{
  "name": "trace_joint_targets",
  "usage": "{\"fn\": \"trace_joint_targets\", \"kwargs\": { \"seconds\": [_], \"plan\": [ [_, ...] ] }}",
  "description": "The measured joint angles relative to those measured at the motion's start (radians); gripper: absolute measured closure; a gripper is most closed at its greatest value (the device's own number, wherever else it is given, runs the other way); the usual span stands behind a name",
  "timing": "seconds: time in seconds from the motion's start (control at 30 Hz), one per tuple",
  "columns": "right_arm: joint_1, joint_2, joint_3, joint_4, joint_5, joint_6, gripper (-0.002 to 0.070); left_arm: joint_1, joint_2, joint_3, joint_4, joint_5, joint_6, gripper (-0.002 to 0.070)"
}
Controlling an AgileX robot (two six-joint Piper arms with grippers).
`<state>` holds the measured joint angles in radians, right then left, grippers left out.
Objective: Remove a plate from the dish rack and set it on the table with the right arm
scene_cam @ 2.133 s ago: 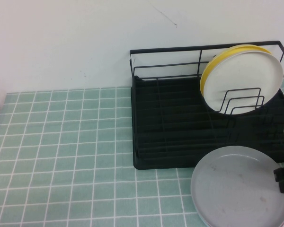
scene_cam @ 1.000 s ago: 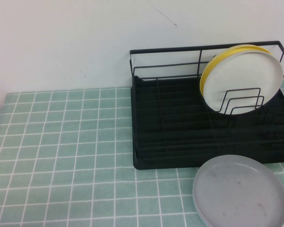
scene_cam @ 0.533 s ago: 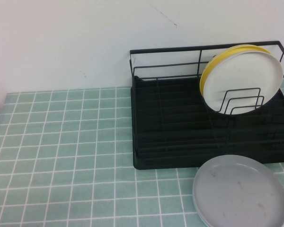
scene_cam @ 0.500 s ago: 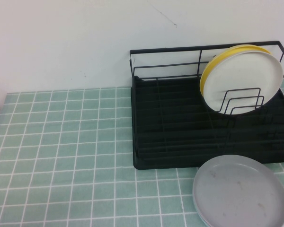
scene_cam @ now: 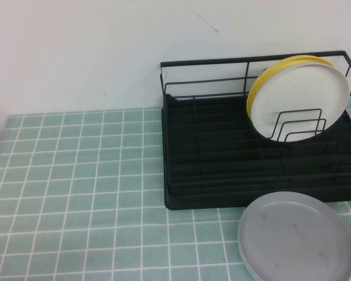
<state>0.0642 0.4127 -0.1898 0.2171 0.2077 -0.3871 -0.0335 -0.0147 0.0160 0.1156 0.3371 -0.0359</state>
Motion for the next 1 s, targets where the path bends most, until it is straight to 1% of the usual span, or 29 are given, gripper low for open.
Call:
{"fn": "trace_joint_targets", "kwargs": {
  "seconds": [0.17, 0.3, 0.53, 0.8, 1.0],
  "plan": [
    [0.000, -0.269, 0.170, 0.000, -0.055, 0.002, 0.0678, 0.000, 0.000, 0.000, 0.000, 0.000, 0.000, 0.0678],
    [0.000, -0.409, 0.216, 0.000, -0.031, 0.025, 0.0678, 0.000, 0.000, 0.000, 0.000, 0.000, 0.000, 0.0678],
    [0.000, -0.424, 0.217, -0.028, 0.032, 0.041, 0.0678, 0.000, 0.000, 0.000, 0.000, 0.000, 0.000, 0.0678],
    [0.000, -0.424, 0.217, -0.066, 0.053, 0.052, 0.0678, 0.000, 0.000, 0.000, 0.000, 0.000, 0.000, 0.0678],
    [0.000, -0.424, 0.213, -0.175, 0.130, 0.157, 0.0678, 0.000, 0.000, 0.000, 0.000, 0.000, 0.000, 0.0678]
  ]
}}
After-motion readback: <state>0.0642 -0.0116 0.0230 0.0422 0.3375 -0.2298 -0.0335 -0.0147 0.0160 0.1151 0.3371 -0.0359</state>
